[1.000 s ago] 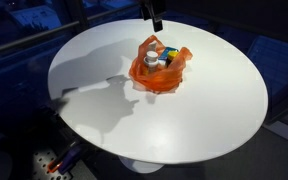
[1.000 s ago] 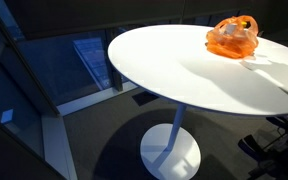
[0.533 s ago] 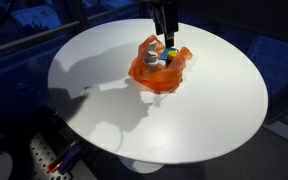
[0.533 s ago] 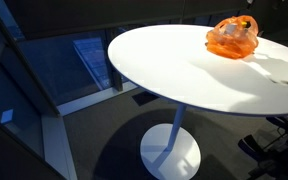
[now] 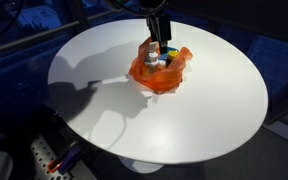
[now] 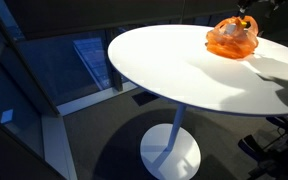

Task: Pick up the white rectangular object from the orange plastic and put it on the table

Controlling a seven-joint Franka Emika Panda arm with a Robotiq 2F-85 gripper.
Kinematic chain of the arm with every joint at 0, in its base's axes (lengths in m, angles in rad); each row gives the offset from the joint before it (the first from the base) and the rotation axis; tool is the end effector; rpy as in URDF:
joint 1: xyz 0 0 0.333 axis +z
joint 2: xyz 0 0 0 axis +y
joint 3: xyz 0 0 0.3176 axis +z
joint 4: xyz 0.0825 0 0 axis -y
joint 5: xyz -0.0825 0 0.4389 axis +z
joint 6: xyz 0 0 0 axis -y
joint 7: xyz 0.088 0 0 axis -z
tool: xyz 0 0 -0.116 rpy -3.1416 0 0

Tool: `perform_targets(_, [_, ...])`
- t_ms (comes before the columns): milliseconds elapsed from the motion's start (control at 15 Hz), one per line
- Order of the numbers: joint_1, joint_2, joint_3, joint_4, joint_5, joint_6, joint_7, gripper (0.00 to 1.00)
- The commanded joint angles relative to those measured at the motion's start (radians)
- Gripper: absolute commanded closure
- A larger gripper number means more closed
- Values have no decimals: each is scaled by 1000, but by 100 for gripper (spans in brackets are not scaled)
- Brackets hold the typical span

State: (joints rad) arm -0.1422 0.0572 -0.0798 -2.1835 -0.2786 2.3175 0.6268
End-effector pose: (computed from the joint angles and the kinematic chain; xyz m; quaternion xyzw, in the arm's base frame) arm 0.5770 -0.1373 0.3295 0.9388 -0.3249 0.0588 0.0979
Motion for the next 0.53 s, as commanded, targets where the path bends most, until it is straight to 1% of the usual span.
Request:
perform_targets(0, [33, 23, -12, 31, -2, -9, 13, 0])
perform_targets(467, [72, 32, -6, 37, -1, 5, 4, 0])
